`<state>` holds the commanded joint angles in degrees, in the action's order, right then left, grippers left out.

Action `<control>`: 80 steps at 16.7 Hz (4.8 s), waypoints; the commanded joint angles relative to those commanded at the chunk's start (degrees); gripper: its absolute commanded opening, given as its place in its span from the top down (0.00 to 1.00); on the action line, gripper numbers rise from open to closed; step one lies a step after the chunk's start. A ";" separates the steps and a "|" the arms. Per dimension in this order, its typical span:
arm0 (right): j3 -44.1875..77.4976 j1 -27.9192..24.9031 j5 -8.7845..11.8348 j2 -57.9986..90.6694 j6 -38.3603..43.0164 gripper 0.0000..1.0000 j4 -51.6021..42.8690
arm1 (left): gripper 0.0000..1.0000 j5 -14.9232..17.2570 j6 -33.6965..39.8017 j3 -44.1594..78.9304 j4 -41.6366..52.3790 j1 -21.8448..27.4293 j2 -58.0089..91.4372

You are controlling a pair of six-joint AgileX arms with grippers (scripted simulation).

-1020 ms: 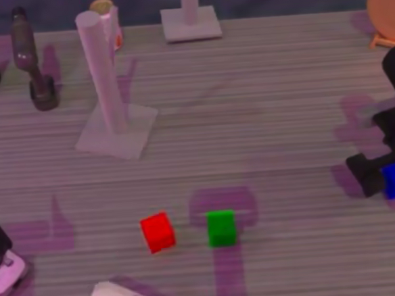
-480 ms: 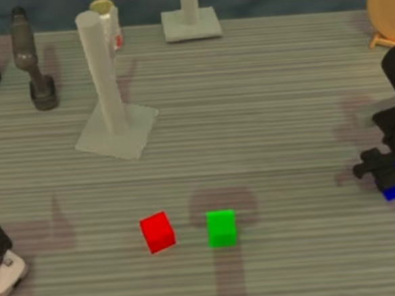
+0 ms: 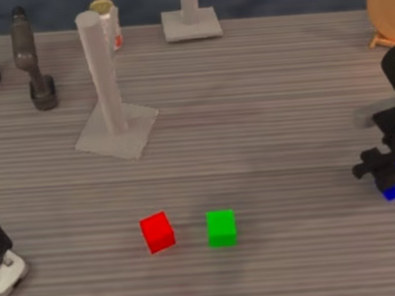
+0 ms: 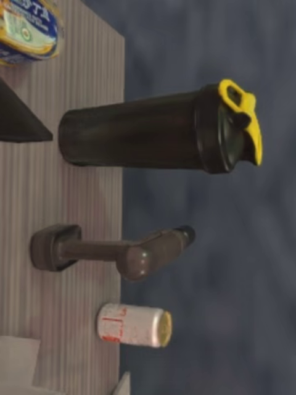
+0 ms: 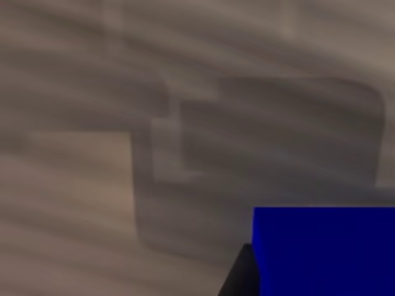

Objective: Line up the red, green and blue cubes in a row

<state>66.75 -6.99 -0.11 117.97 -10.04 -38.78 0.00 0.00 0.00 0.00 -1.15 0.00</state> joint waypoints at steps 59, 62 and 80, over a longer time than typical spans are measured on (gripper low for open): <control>4.34 -31.23 -0.27 -1.95 48.60 0.40 -5.26 | 0.00 0.00 0.00 0.00 0.00 0.00 0.00; 4.34 -31.23 -0.27 -1.95 48.60 0.17 -5.26 | 0.00 0.00 0.00 0.00 0.00 0.00 0.00; 10.53 -31.59 -0.20 -6.54 48.60 0.00 -16.67 | 0.00 0.00 0.00 0.00 0.00 0.00 0.00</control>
<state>77.28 -38.58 -0.31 111.42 38.56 -55.46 0.00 0.00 0.00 0.00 -1.15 0.00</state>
